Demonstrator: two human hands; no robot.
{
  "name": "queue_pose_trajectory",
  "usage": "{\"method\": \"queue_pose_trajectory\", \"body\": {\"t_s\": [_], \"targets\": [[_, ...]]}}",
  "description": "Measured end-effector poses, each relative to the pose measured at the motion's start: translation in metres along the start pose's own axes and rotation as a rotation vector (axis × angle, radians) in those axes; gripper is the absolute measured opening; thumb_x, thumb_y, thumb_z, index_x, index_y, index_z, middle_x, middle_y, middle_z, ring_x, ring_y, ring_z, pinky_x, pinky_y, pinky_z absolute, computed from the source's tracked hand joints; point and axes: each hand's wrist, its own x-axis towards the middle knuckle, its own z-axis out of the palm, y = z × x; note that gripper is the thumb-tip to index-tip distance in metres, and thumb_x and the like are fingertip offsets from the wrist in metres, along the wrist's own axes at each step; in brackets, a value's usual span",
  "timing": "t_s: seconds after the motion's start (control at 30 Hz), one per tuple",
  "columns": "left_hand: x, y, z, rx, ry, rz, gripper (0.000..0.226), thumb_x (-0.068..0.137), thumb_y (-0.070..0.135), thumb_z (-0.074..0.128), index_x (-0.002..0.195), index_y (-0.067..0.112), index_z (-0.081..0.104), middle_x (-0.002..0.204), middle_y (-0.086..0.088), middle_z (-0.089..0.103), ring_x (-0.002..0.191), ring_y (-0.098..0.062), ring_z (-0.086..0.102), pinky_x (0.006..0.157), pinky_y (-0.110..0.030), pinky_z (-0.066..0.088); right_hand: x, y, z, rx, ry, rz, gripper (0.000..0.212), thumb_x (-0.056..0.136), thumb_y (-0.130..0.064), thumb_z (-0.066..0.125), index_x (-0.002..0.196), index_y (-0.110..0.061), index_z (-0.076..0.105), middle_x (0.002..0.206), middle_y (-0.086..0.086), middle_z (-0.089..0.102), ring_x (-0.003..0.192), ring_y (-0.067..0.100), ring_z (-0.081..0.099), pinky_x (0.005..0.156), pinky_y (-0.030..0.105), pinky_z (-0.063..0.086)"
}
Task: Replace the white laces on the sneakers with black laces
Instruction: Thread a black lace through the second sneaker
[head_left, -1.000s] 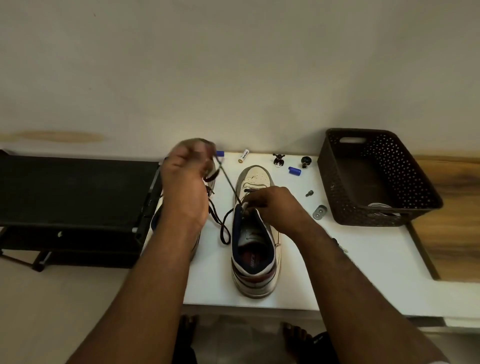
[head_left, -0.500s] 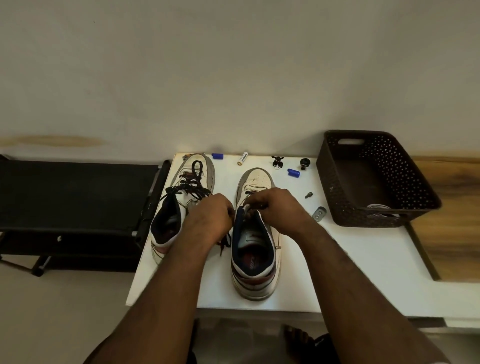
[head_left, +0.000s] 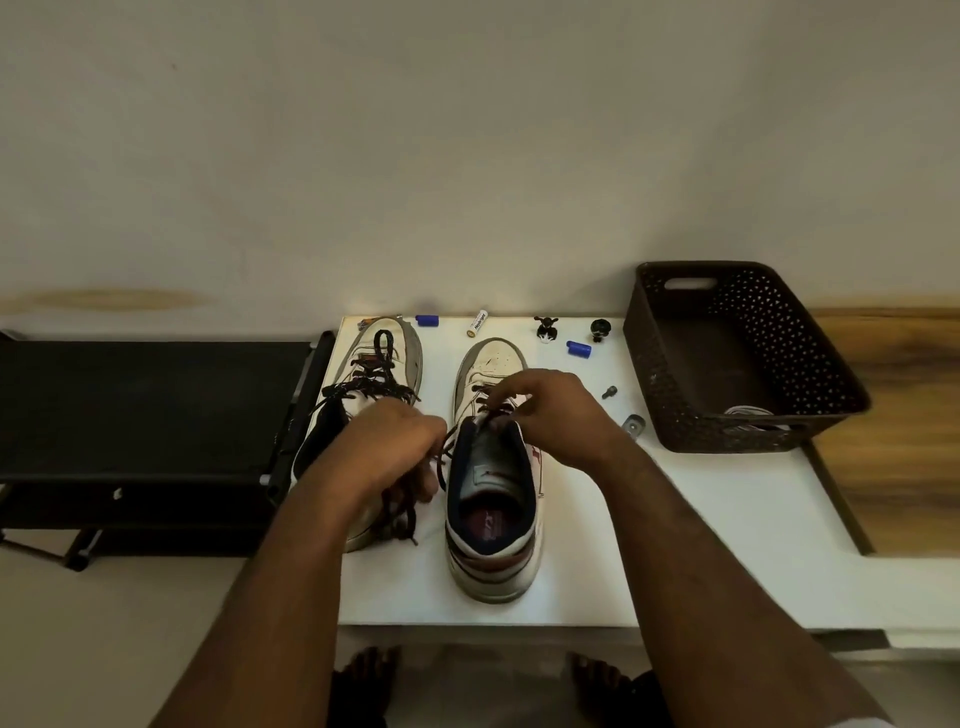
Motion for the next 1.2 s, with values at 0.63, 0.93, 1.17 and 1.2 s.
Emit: {"method": "queue_pose_trajectory", "body": {"t_s": [0.63, 0.93, 1.17, 1.2], "targets": [[0.021, 0.026, 0.014, -0.685, 0.215, 0.550, 0.019, 0.097, 0.019, 0.051, 0.105, 0.013, 0.067, 0.074, -0.012, 0.064, 0.068, -0.020, 0.063, 0.066, -0.028, 0.053, -0.003, -0.001, -0.012, 0.273, 0.063, 0.037, 0.060, 0.077, 0.005, 0.071, 0.126, -0.028, 0.057, 0.121, -0.010, 0.056, 0.092, 0.003, 0.061, 0.076, 0.018, 0.054], [0.014, 0.023, 0.005, -0.204, 0.206, 0.650, 0.025, 0.093, 0.027, 0.060, 0.075, 0.015, 0.072, 0.053, 0.001, 0.055, 0.055, -0.010, 0.052, 0.055, -0.019, 0.044, -0.008, -0.016, -0.021, 0.656, 0.025, -0.143, 0.016, 0.087, -0.013, 0.065, 0.080, -0.026, 0.072, 0.130, -0.005, 0.062, 0.123, 0.007, 0.052, 0.098, 0.021, 0.041], [0.038, -0.003, -0.011, -0.044, 0.754, 0.440, 0.015, 0.095, 0.020, 0.058, 0.097, 0.014, 0.072, 0.089, -0.004, 0.069, 0.077, -0.018, 0.066, 0.070, -0.030, 0.053, -0.007, -0.001, -0.038, 0.729, 0.257, -0.151, 0.010, 0.084, -0.012, 0.068, 0.080, -0.021, 0.072, 0.071, 0.010, 0.064, 0.060, 0.013, 0.050, 0.062, 0.034, 0.040], [0.038, 0.001, -0.008, -0.089, 0.694, 0.448, 0.019, 0.094, 0.016, 0.059, 0.110, 0.018, 0.070, 0.102, -0.002, 0.068, 0.073, -0.014, 0.067, 0.064, -0.029, 0.054, -0.007, -0.001, -0.037, 0.720, 0.245, -0.152, 0.010, 0.084, -0.014, 0.067, 0.083, -0.023, 0.073, 0.076, 0.021, 0.061, 0.059, 0.015, 0.049, 0.061, 0.037, 0.039]]}}
